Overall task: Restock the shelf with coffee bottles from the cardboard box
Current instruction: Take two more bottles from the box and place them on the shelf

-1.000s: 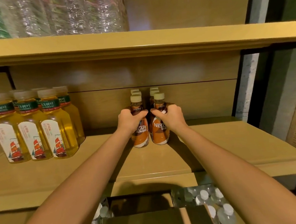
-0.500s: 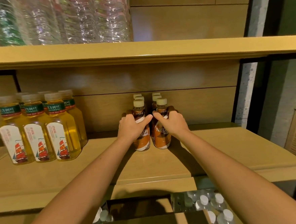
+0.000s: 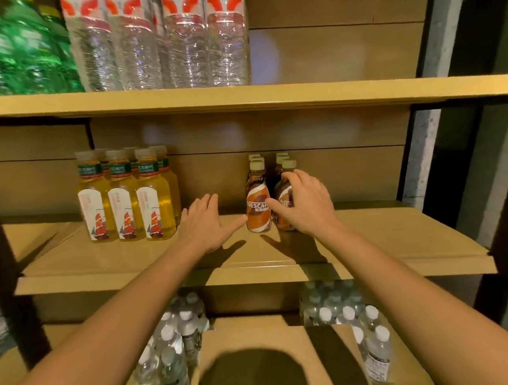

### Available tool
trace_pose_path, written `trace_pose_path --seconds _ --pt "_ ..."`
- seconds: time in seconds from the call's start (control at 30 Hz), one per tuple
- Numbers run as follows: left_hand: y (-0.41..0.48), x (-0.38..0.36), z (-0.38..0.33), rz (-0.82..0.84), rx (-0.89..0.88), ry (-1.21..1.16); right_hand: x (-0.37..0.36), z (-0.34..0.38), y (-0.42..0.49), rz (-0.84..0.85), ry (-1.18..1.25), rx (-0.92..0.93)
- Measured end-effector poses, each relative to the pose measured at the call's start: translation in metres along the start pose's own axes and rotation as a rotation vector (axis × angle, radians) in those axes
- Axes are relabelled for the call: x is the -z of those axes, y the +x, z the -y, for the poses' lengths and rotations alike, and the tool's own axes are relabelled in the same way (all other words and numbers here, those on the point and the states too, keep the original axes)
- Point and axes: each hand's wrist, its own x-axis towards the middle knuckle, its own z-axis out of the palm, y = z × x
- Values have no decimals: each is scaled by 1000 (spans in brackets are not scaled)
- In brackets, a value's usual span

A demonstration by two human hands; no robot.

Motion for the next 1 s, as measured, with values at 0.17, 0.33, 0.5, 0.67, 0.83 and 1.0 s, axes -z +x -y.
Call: trace_pose_path --seconds 0.17,0.33,0.5,0.67,0.83,1.0 --pt "-44 -1 14 42 -21 35 -8 25 -37 120 -38 66" --pt "-91 -1 30 72 -69 24 -22 44 -82 169 -85 134" --pt "-143 -10 43 53 -109 -5 -36 55 -133 225 -96 122" --pt "-187 -28 54 117 -123 -106 -52 56 -183 309 -73 3" --pt "-220 -62 66 270 -126 -107 -77 51 -234 409 -44 -99" --pt "-263 -102 81 277 -226 -132 -109 43 -285 530 -72 -145"
